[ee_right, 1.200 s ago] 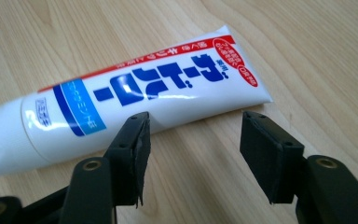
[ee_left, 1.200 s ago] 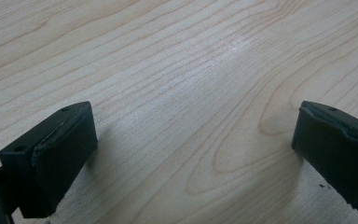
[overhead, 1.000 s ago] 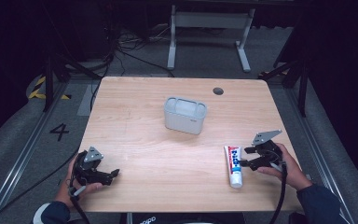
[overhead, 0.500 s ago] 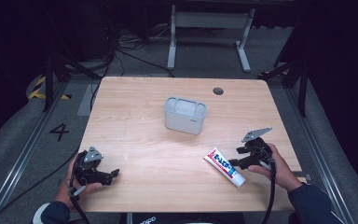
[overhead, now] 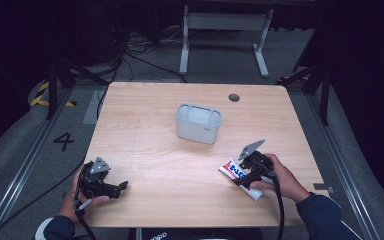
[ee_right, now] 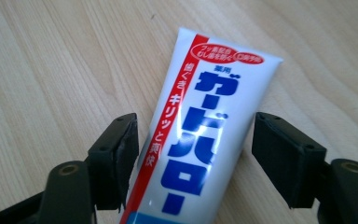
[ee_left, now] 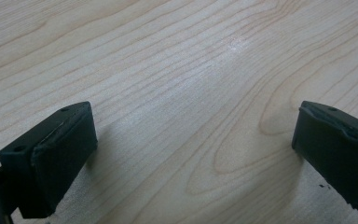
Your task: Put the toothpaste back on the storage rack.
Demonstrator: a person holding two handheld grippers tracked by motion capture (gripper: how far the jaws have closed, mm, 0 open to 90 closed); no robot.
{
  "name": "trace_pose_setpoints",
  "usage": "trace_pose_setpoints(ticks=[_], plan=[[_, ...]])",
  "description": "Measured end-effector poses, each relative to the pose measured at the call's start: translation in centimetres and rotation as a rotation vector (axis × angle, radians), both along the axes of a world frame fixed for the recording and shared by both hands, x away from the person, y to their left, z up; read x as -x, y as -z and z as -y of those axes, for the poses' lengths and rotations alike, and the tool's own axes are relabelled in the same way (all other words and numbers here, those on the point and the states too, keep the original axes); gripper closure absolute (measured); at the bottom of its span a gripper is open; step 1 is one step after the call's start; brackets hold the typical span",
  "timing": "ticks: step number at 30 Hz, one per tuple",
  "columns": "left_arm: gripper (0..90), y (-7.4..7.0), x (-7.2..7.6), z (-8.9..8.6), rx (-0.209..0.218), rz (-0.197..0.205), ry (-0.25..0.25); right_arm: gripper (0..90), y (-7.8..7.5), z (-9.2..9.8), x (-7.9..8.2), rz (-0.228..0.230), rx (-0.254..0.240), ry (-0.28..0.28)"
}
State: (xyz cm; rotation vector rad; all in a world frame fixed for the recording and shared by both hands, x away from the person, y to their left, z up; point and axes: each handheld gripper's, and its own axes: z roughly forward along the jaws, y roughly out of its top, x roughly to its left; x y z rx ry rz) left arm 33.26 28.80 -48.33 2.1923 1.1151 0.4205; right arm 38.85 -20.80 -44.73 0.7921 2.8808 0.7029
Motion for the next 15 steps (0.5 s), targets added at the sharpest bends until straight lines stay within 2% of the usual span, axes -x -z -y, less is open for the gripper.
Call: trace_pose_setpoints(ticks=[4,10,15], plan=[[0.3,0.0,0.0,0.0,0.000,0.002,0.006,30.5,0.6,-0.4,-0.5,-0.027,0.022,0.005],[0.3,0.0,0.0,0.0,0.000,0.001,-0.001,37.4,0.5,-1.5,-0.4,0.011,0.066,-0.002],[0.6,0.0,0.1,0.0,0.004,-0.002,-0.007,42.8,0.5,-1.7,0.0,0.018,0.062,-0.008]])
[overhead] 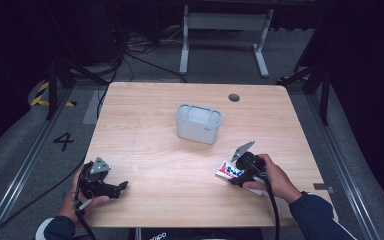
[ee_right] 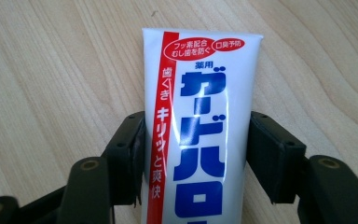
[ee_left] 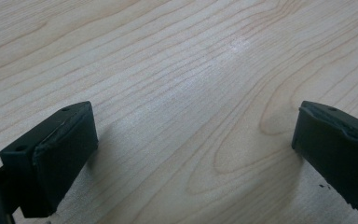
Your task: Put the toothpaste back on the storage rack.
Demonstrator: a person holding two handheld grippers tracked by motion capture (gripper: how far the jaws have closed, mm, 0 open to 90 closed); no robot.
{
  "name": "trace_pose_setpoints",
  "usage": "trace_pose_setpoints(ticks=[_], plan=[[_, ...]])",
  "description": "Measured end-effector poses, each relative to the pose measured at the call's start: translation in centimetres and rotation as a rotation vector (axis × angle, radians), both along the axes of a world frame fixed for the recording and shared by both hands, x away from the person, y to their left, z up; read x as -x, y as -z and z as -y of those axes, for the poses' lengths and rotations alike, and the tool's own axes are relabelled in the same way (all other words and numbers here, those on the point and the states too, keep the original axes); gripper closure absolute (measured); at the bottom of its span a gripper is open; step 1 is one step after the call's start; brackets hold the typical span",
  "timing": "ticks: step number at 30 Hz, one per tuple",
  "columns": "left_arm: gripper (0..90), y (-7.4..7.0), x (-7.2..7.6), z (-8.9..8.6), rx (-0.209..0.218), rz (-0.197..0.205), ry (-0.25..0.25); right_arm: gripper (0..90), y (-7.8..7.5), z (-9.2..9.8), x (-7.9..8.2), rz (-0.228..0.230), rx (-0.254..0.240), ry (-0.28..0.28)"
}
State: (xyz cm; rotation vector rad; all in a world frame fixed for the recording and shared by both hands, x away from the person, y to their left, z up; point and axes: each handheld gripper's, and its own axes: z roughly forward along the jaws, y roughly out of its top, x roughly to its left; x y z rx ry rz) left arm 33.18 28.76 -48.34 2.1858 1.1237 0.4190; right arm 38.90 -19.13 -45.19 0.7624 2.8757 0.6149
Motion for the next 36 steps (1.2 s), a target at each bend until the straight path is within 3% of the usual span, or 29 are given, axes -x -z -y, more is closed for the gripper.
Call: trace_pose_setpoints(ticks=[11,24,36], plan=[[0.6,0.0,0.0,0.0,0.000,0.002,-0.001,52.3,-0.2,-0.2,0.4,0.034,0.011,-0.045],[0.5,0.0,0.0,0.0,0.000,0.001,-0.001,62.8,-0.7,0.4,1.0,0.071,-0.015,-0.073],[0.6,0.0,0.0,0.0,0.000,0.003,0.000,63.9,-2.1,1.5,1.3,0.115,-0.087,-0.075]])
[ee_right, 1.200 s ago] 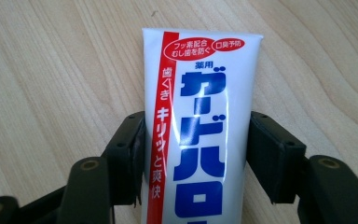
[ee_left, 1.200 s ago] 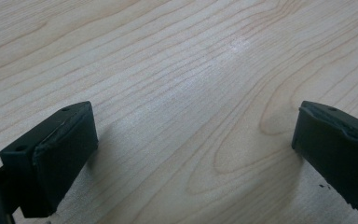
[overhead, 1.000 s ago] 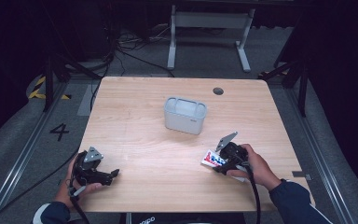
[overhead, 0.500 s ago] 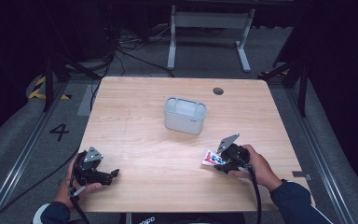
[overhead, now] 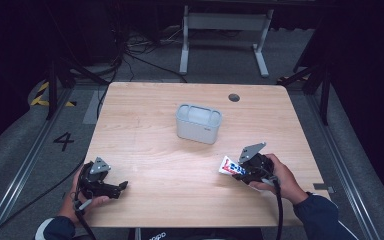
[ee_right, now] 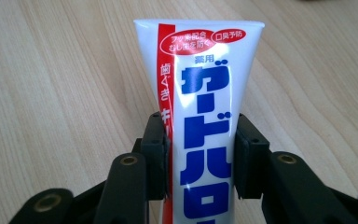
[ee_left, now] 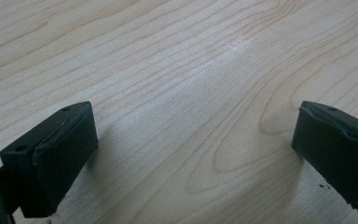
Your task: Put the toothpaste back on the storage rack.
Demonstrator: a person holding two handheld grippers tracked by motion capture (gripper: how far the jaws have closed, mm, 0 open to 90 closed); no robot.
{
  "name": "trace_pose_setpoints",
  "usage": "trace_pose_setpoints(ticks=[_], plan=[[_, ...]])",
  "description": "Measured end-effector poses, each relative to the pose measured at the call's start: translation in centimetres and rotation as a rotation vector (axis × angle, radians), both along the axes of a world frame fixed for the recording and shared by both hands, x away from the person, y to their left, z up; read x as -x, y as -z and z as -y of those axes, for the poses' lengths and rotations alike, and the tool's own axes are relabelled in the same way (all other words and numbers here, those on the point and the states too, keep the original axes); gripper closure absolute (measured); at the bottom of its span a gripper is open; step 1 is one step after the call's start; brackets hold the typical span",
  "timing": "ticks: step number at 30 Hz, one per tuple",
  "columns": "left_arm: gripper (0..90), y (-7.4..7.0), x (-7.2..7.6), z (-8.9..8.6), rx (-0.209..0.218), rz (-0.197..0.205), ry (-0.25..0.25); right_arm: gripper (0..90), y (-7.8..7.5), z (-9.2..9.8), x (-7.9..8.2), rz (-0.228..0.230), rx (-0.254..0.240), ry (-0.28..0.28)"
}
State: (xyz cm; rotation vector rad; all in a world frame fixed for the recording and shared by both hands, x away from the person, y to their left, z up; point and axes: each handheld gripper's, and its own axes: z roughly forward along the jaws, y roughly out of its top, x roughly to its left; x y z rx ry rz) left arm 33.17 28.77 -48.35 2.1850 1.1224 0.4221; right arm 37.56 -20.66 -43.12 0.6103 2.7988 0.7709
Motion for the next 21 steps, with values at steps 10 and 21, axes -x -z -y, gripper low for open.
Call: trace_pose_setpoints(ticks=[10,21], plan=[[0.5,0.0,0.0,0.0,0.000,-0.001,-0.001,64.6,-1.7,1.1,0.4,0.078,-0.078,0.014],[0.6,0.0,0.0,0.0,0.000,-0.001,-0.001,64.4,-3.9,2.5,0.8,0.199,-0.231,0.051]])
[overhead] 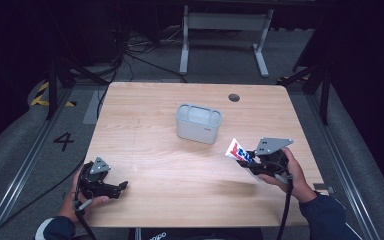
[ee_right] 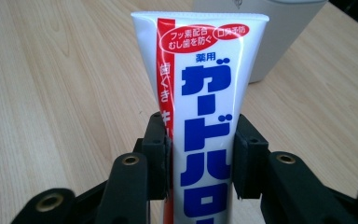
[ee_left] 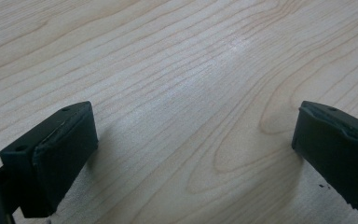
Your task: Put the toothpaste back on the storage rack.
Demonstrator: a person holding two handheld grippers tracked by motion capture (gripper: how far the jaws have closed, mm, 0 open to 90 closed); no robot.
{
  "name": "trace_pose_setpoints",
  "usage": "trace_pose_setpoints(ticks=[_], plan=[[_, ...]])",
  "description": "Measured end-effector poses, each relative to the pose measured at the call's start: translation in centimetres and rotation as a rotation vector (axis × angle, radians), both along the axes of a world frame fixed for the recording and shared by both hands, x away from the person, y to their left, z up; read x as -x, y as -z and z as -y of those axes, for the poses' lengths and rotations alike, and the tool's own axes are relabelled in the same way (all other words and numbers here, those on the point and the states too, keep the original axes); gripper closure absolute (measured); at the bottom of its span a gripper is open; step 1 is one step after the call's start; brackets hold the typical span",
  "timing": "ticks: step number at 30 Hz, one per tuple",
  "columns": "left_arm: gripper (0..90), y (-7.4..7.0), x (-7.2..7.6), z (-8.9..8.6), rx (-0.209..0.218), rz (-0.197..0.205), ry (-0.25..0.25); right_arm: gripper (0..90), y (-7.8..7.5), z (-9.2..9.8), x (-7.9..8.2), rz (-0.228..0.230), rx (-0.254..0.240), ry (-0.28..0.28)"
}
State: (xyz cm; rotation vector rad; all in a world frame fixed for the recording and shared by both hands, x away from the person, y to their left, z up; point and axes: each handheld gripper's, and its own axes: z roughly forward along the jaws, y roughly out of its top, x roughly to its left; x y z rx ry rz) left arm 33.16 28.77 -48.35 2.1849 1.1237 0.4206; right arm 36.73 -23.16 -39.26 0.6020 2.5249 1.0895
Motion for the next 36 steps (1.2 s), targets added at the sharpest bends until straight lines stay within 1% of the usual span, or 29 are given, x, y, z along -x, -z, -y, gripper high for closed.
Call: trace_pose_setpoints(ticks=[4,8,12,15,16,19,20,21,25,28,31,36], plan=[[0.5,0.0,0.0,0.0,0.000,0.000,0.000,64.3,-0.5,0.1,-0.2,0.020,-0.022,0.007],[0.5,0.0,0.0,0.0,0.001,0.000,0.000,64.3,-0.8,0.1,-0.3,0.024,-0.033,0.004],[0.5,0.0,0.0,0.0,0.000,0.000,0.000,64.3,-1.3,-0.1,-0.5,0.035,-0.058,-0.009],[0.5,0.0,0.0,0.0,0.000,0.000,0.000,64.3,-1.5,-0.2,-0.7,0.036,-0.067,-0.010],[0.5,0.0,0.0,0.0,0.000,0.000,0.000,64.3,-1.7,-0.2,-0.9,0.038,-0.083,-0.013],[0.5,0.0,0.0,0.0,0.000,0.000,0.000,64.2,-1.9,-0.3,-1.0,0.045,-0.096,-0.014],[0.5,0.0,0.0,0.0,0.000,0.000,0.000,64.2,-2.3,-0.3,-1.2,0.053,-0.113,-0.009],[0.5,0.0,0.0,0.0,0.000,0.000,0.000,64.2,-2.3,-0.3,-1.2,0.053,-0.113,-0.009],[0.6,0.0,0.0,0.0,0.000,0.000,0.000,64.1,-3.0,-0.7,-1.5,0.061,-0.146,-0.012],[0.6,0.0,0.0,0.0,-0.001,0.000,-0.001,64.1,-3.5,-1.2,-1.6,0.071,-0.153,-0.025],[0.6,0.0,0.0,0.0,0.000,0.000,-0.001,64.1,-3.7,-1.7,-1.8,0.071,-0.168,-0.037],[0.6,0.0,0.0,0.0,-0.001,0.001,-0.001,64.0,-4.2,-2.6,-2.5,0.078,-0.191,-0.046]])
